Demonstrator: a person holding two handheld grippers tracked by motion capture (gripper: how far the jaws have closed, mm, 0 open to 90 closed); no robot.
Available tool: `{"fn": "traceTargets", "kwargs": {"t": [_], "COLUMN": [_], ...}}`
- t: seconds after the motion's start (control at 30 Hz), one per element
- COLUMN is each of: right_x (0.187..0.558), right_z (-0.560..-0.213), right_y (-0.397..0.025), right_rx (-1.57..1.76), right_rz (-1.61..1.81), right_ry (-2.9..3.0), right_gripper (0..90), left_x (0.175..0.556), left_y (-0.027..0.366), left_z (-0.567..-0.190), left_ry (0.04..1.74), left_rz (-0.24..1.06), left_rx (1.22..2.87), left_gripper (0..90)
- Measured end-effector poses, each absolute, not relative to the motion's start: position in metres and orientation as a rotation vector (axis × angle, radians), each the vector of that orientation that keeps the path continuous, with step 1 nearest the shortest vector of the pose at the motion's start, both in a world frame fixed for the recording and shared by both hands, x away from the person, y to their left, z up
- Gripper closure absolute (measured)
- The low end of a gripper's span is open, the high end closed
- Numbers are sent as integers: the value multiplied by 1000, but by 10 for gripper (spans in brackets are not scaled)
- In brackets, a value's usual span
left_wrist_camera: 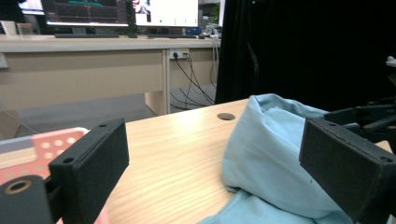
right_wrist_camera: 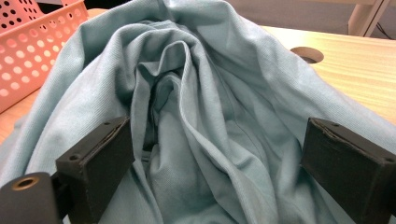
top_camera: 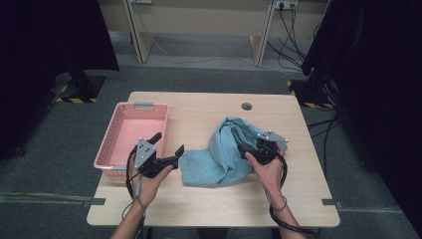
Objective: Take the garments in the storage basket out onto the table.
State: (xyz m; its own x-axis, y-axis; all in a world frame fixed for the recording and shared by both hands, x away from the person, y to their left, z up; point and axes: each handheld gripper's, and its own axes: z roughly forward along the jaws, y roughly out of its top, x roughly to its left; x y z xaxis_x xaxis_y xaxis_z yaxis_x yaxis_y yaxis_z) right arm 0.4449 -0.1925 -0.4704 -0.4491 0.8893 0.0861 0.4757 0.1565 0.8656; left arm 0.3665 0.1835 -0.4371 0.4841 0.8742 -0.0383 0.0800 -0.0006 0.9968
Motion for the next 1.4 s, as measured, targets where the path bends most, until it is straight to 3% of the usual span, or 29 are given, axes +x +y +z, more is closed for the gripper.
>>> {"fn": "traceTargets", "kwargs": {"t": [0.53, 1.4], "right_x": [439, 425], "right_z": [-468, -453], "right_y": [-200, -209], "right_rx": [1285, 1241], "right_rz": [1253, 1276], "right_ry": [1975, 1950], "right_gripper": [85, 81], "left_x": [338, 308], "left_y": [230, 274], "left_z": [-437, -459], "left_ry": [956, 1058], "left_rz": [899, 928], "left_rx": [1433, 1409], "left_gripper": [32, 30]}}
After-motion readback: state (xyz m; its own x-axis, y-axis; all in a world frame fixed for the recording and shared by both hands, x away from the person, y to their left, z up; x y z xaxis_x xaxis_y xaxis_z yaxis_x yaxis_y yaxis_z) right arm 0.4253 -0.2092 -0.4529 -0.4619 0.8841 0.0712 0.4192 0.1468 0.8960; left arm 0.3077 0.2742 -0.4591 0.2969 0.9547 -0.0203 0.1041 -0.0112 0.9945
